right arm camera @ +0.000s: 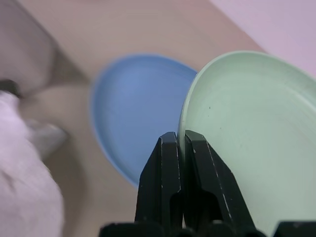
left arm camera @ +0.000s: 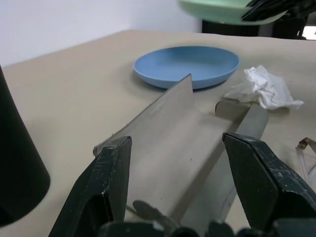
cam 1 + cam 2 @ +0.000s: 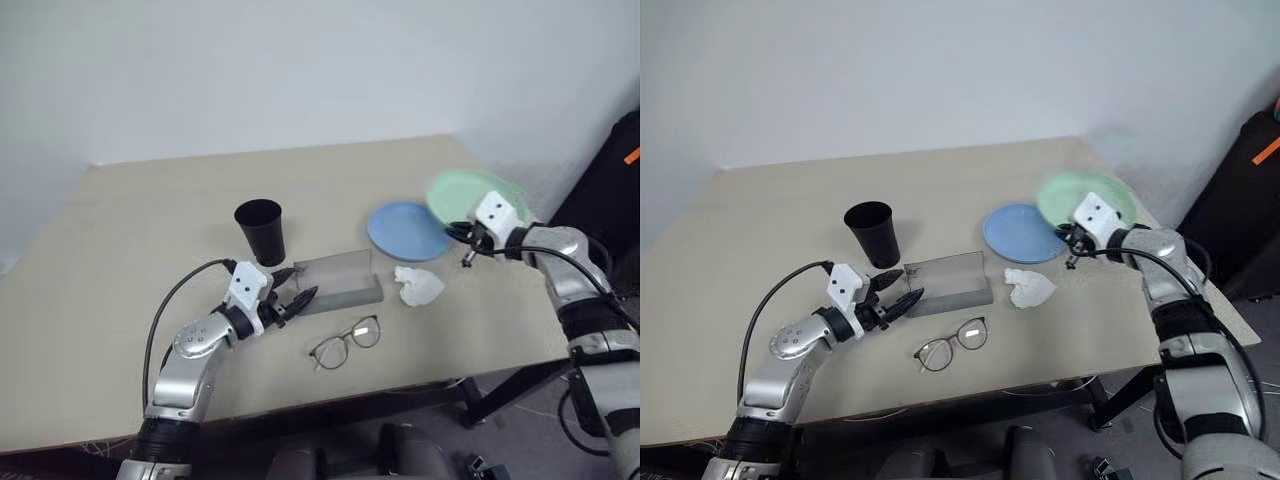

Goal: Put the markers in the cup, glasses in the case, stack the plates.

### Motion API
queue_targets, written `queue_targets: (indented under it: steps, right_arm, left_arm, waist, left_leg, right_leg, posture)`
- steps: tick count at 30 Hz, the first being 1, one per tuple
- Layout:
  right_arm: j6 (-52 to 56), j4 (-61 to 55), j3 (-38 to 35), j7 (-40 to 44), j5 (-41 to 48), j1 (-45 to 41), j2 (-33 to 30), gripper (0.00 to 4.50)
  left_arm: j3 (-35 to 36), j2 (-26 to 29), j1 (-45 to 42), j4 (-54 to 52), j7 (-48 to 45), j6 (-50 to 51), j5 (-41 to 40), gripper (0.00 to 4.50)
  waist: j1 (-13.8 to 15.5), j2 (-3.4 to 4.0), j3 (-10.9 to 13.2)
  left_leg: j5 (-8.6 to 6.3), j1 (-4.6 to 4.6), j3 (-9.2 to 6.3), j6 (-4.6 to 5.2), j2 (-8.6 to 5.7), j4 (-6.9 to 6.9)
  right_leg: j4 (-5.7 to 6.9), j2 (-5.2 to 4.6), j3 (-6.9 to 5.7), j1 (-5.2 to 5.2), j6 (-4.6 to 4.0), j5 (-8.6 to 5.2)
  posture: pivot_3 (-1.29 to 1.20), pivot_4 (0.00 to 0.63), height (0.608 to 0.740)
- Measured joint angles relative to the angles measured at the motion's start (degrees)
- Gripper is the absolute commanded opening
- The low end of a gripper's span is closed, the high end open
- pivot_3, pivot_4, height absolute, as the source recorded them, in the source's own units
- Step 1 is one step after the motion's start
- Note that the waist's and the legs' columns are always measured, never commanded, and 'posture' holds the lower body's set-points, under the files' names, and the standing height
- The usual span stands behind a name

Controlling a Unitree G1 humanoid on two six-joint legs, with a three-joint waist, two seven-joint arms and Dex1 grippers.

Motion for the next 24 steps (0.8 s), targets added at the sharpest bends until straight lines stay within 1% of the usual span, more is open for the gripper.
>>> queue_targets:
  steps: [2, 8, 12, 15, 20, 24]
  right_arm:
    - [-2.5, 5.6, 1.1, 1.6, -0.9, -2.9, 2.0, 0.02]
    - [-7.1, 17.9, 1.9, 2.4, -3.1, -9.6, 7.4, 0.02]
    - [-8.9, 22.8, 1.9, 2.4, -4.2, -11.7, 9.1, 0.02]
    - [-9.6, 25.3, 1.9, 2.0, -4.8, -12.2, 9.9, 0.71]
    - [-10.6, 26.9, 1.4, -0.2, -5.9, -12.9, 9.9, 2.42]
    - [-11.4, 26.8, 0.2, -0.5, -5.8, -13.0, 9.6, 2.42]
  left_arm:
    - [0.1, 0.0, 0.0, 0.0, 0.1, -0.1, 0.0, 3.09]
    - [0.1, 0.1, -0.2, 0.0, 0.3, -0.2, 0.0, 3.09]
    - [0.2, 0.1, 0.1, 0.0, 0.9, -0.2, 0.0, 3.09]
    - [0.2, 0.1, 0.3, -0.1, 1.2, -0.2, 0.0, 3.09]
    - [0.2, 0.1, 0.8, -0.5, 1.7, -0.2, 0.0, 3.09]
    - [0.1, 0.1, 0.8, -0.5, 1.8, -0.2, 0.0, 3.09]
  waist:
    - [-0.1, 0.01, 0.0]
    - [-0.1, 0.03, 0.0]
    - [-0.1, 0.03, 0.0]
    - [-0.1, 0.05, 0.0]
    - [-0.1, 0.06, 0.0]
    - [-0.1, 0.07, 0.0]
  left_leg:
    - [-0.01, -0.03, -0.07, -0.03, -0.08, -0.01]
    - [-0.03, -0.09, -0.27, -0.06, -0.19, -0.04]
    - [-0.03, -0.14, -0.52, -0.07, -0.3, -0.04]
    - [-0.03, -0.18, -0.6, -0.07, -0.33, -0.05]
    - [-0.05, -0.19, -0.71, -0.11, -0.36, -0.17]
    - [-0.06, -0.2, -0.74, -0.13, -0.38, -0.22]
  right_leg:
    - [0.04, 0.0, 0.03, 0.0, -0.21, 0.14]
    - [0.03, -0.01, 0.02, 0.01, -0.22, 0.15]
    - [0.03, -0.01, 0.0, 0.1, -0.22, 0.15]
    - [0.03, 0.0, -0.02, 0.08, -0.22, 0.15]
    - [0.03, 0.02, -0.05, 0.07, -0.21, 0.15]
    - [-0.02, 0.03, -0.05, 0.08, -0.19, 0.15]
  posture:
    - [0.0, 0.0, 0.74]
    - [0.0, 0.0, 0.74]
    - [0.0, 0.0, 0.74]
    - [0.0, 0.0, 0.74]
    - [0.0, 0.0, 0.74]
    - [0.0, 0.0, 0.74]
